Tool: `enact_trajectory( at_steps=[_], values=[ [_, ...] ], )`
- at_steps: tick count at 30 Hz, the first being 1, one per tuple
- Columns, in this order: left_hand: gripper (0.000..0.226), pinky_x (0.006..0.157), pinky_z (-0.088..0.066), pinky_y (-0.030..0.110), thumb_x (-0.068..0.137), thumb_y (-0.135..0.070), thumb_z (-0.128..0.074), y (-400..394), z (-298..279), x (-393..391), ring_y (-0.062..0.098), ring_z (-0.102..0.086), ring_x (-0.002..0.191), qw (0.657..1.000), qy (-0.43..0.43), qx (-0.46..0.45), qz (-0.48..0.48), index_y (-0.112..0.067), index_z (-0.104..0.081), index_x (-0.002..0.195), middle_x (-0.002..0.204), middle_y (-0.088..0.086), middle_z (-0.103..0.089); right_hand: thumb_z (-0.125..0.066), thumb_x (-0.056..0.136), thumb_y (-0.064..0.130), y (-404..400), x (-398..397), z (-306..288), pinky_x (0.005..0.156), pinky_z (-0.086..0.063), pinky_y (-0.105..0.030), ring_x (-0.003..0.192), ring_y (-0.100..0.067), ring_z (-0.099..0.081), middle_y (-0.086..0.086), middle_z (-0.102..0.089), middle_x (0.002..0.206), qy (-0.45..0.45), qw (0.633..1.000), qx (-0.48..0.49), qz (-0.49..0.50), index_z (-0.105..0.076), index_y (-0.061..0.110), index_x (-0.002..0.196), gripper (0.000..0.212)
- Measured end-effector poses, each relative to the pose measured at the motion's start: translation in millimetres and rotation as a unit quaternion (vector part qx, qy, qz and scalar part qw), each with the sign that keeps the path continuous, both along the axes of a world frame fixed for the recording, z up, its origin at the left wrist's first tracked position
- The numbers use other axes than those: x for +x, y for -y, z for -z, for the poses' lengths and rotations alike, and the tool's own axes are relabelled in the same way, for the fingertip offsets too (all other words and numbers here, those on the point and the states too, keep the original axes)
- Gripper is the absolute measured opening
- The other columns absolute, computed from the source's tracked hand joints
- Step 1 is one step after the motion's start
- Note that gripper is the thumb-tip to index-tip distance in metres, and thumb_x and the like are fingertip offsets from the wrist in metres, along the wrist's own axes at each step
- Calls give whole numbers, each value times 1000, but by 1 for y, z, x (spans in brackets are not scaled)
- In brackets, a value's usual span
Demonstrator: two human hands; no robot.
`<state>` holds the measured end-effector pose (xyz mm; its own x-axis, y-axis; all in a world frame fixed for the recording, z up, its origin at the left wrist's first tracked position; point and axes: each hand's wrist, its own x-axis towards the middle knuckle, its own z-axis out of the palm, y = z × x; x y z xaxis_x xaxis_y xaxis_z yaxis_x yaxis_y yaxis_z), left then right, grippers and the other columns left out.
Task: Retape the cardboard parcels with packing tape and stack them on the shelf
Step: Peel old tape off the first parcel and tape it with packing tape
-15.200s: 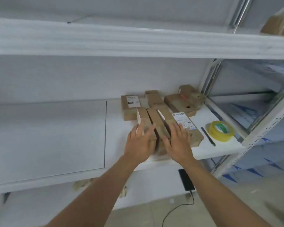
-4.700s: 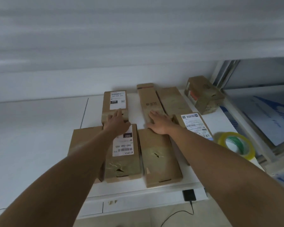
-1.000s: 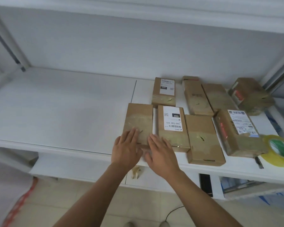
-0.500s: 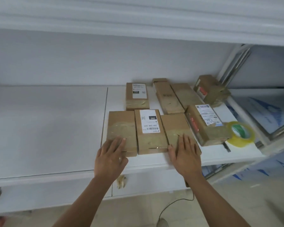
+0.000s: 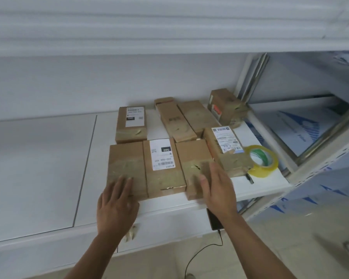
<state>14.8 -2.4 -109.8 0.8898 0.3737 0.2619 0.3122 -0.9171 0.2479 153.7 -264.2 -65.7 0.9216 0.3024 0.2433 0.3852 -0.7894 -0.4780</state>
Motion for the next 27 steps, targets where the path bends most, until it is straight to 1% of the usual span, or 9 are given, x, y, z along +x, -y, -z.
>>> enact_trajectory(
  at_steps=[3,5,7,10,12,14,18,23,27],
  values=[
    [63,110,-24,66,80,-35,-43,23,-1,8,39,-36,138,997,52,-18,-51,-11,-54,137,145,12,-49,-38,93,32,44,21,-4,93,-38,-44,114,-31,-50,-11,-61,121,101,986,107,83,-57,9,123,43],
    [59,109,-28,65,80,-27,-44,51,-10,22,43,-38,135,994,111,-17,-16,-5,-52,134,141,19,-50,-42,84,23,77,46,-3,91,-36,-47,112,-36,-47,-18,-57,119,101,969,134,179,-57,6,115,39],
    [54,106,-35,59,80,-21,-46,87,-25,43,39,-42,132,987,145,-30,60,-6,-51,132,136,17,-52,-49,81,20,107,72,1,95,-36,-52,119,-39,-43,-23,-53,125,59,972,66,218,-55,3,118,41],
    [38,86,-53,45,84,-22,-49,149,-43,79,27,-56,109,970,149,-58,182,-13,-56,121,121,9,-60,-58,92,31,137,100,10,112,-19,-55,143,-33,-26,-13,-45,146,-57,981,-105,150,-49,11,133,47],
    [34,69,-52,34,83,-25,-48,190,-45,102,19,-60,94,962,94,-48,252,-20,-61,114,109,1,-65,-55,95,41,147,111,16,116,-14,-55,147,-28,-21,-5,-45,146,-85,973,-191,98,-48,18,133,46],
    [41,63,-50,31,85,-31,-43,229,-40,123,18,-64,90,953,3,-28,303,-22,-63,120,106,-2,-66,-54,95,39,152,117,19,114,-17,-52,141,-25,-31,-2,-54,134,-72,972,-212,72,-55,20,123,34],
    [47,66,-41,34,98,-28,-41,289,-38,159,29,-60,101,942,-127,-47,308,-20,-43,144,124,10,-53,-57,93,24,158,123,12,100,-34,-42,118,-30,-52,-6,-64,114,-53,990,-116,58,-61,13,108,19],
    [52,71,-39,38,104,-33,-37,316,-42,194,40,-57,111,946,-222,-56,231,-13,-28,151,152,21,-27,-61,97,22,167,130,-5,80,-36,-31,110,-35,-55,-18,-63,118,-84,990,59,93,-58,0,124,35],
    [37,71,-44,42,105,-21,-40,319,-43,200,36,-58,111,943,-231,-7,239,-3,-41,137,133,18,-48,-62,96,23,173,133,-4,75,-36,-31,103,-34,-58,-17,-64,111,-80,991,60,88,-60,1,118,31]
  ],
)
